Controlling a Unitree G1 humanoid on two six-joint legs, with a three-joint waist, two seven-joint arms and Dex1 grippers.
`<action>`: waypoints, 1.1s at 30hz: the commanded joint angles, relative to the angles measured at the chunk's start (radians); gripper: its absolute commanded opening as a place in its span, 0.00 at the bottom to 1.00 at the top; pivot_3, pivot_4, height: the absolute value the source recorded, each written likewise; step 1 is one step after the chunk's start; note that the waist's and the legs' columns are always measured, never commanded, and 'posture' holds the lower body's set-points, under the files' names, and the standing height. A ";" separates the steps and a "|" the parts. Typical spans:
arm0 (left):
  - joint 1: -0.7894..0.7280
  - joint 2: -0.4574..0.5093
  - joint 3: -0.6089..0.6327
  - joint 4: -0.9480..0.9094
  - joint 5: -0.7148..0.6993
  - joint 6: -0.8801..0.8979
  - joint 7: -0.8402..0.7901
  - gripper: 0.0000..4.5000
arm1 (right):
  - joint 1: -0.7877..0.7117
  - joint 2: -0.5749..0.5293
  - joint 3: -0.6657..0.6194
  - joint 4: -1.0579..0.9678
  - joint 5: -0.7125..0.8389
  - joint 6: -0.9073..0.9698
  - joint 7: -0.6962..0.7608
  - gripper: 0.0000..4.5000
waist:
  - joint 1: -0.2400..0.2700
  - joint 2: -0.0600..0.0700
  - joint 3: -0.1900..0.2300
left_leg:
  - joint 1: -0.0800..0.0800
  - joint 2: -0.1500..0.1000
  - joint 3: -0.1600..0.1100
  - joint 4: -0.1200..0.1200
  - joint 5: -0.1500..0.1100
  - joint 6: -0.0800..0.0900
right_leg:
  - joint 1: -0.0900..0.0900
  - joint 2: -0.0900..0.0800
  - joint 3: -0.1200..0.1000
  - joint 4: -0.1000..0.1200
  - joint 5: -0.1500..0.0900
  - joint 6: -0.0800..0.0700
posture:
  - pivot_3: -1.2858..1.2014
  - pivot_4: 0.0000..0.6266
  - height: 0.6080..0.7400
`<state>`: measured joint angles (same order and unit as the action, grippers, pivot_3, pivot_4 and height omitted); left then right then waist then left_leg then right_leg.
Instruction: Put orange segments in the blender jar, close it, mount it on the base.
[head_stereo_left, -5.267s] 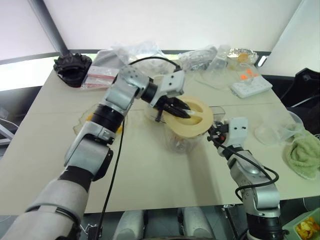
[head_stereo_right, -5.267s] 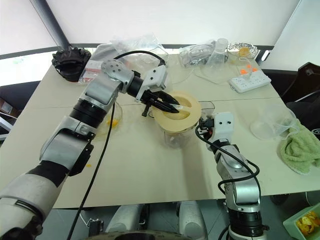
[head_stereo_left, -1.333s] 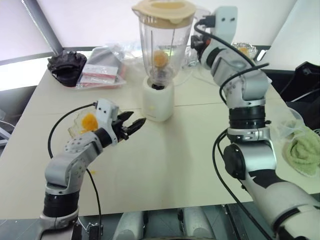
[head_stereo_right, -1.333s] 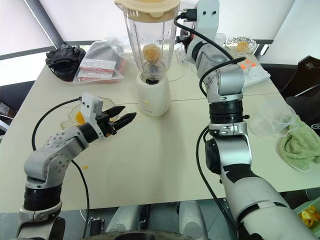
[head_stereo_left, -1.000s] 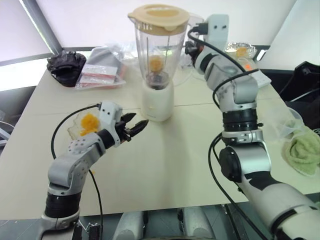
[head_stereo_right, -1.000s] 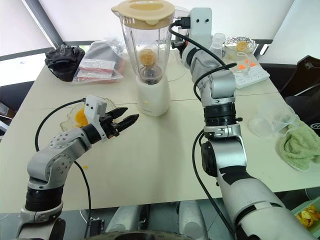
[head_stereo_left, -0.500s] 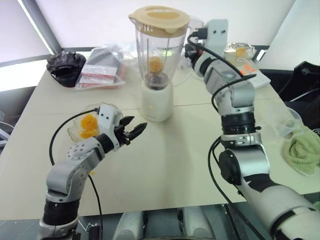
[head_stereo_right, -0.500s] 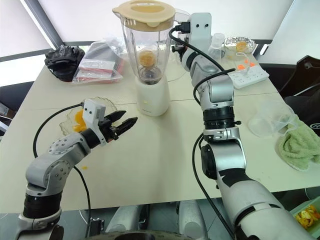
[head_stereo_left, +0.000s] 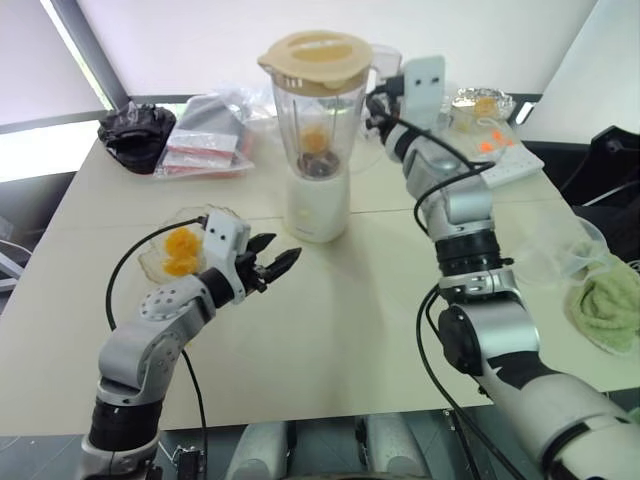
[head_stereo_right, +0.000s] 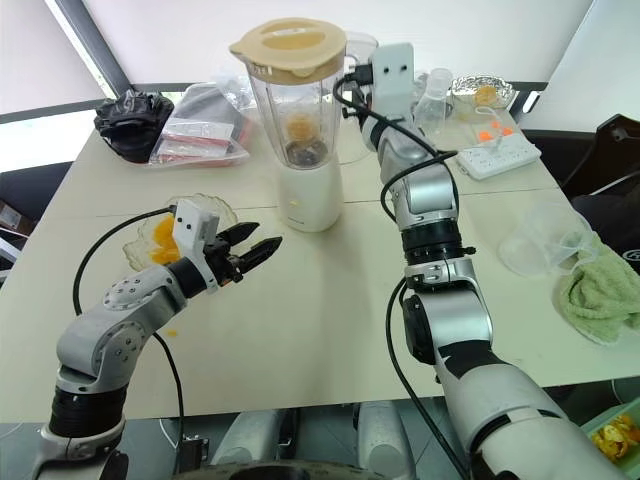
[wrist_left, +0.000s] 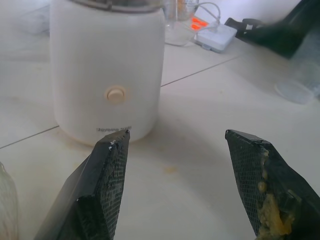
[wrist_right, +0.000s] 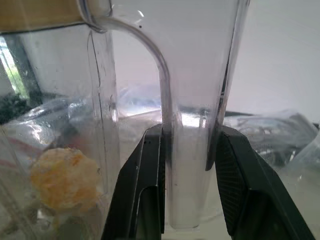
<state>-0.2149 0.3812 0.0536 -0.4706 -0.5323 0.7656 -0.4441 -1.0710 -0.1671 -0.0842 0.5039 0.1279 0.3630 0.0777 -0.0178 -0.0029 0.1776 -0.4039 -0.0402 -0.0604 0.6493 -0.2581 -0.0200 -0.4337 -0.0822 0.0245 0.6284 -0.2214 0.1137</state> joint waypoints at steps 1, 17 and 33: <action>-0.015 0.004 0.000 -0.029 -0.001 -0.024 0.000 0.71 | -0.024 -0.002 -0.025 0.061 -0.007 -0.053 -0.019 0.18 | 0.000 0.000 0.000 | 0.000 0.000 0.000 0.000 0.000 0.000 | 0.000 0.000 0.000 0.000 0.000 0.000 | 0.52 0.24 1.00; -0.015 0.004 -0.013 -0.028 0.003 -0.031 0.003 0.72 | 0.068 0.016 -0.009 -0.091 0.025 0.043 0.037 0.59 | -0.001 0.000 0.000 | 0.006 0.000 -0.001 -0.001 0.000 0.000 | 0.006 0.000 0.000 -0.001 0.000 0.000 | 0.52 0.24 1.00; -0.035 0.037 -0.004 -0.010 -0.006 -0.034 -0.030 0.72 | 0.389 -0.264 0.042 -0.546 0.121 0.193 0.442 0.98 | 0.002 0.000 0.001 | 0.005 0.000 0.000 -0.001 0.000 0.000 | 0.006 0.000 0.000 -0.002 0.000 0.000 | 0.52 0.24 1.00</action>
<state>-0.2414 0.4089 0.0245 -0.4677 -0.5334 0.7559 -0.4628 -0.6749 -0.3994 -0.0364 0.0527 0.2085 0.5611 0.4435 -0.0161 -0.0028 0.1781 -0.3987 -0.0399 -0.0605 0.6486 -0.2582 -0.0198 -0.4280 -0.0820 0.0243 0.6263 -0.2216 0.1138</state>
